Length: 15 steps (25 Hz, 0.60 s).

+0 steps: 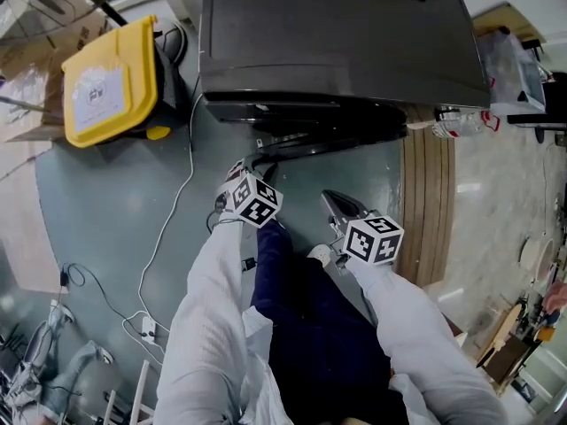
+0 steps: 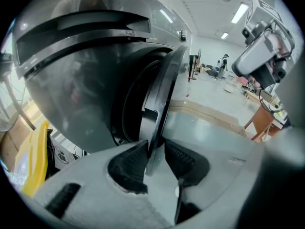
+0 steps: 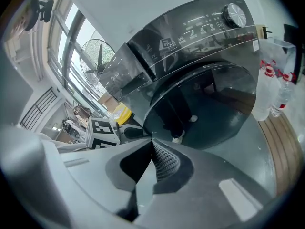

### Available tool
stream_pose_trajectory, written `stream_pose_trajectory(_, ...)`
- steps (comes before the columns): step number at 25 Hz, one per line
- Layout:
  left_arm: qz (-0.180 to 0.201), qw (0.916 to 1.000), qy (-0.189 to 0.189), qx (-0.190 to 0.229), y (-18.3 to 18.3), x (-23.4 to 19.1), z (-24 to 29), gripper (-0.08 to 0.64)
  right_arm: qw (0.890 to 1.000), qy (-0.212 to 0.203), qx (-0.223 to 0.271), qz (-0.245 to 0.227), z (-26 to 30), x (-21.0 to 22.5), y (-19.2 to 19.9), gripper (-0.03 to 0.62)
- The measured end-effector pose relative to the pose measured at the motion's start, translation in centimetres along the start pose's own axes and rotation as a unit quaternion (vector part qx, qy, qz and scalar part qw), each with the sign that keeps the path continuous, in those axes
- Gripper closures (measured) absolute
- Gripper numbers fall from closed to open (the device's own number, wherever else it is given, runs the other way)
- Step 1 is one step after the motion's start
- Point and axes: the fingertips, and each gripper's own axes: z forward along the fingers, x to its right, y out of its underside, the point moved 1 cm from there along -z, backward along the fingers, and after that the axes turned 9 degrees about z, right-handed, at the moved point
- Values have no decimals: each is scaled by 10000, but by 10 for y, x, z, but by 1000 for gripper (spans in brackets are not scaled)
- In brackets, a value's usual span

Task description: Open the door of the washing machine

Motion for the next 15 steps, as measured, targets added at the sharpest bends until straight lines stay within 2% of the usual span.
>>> stream_pose_trajectory(15, -401, 9991, 142, -77, 21, 114, -21, 475, 9997, -175, -48, -152, -57, 13, 63, 584)
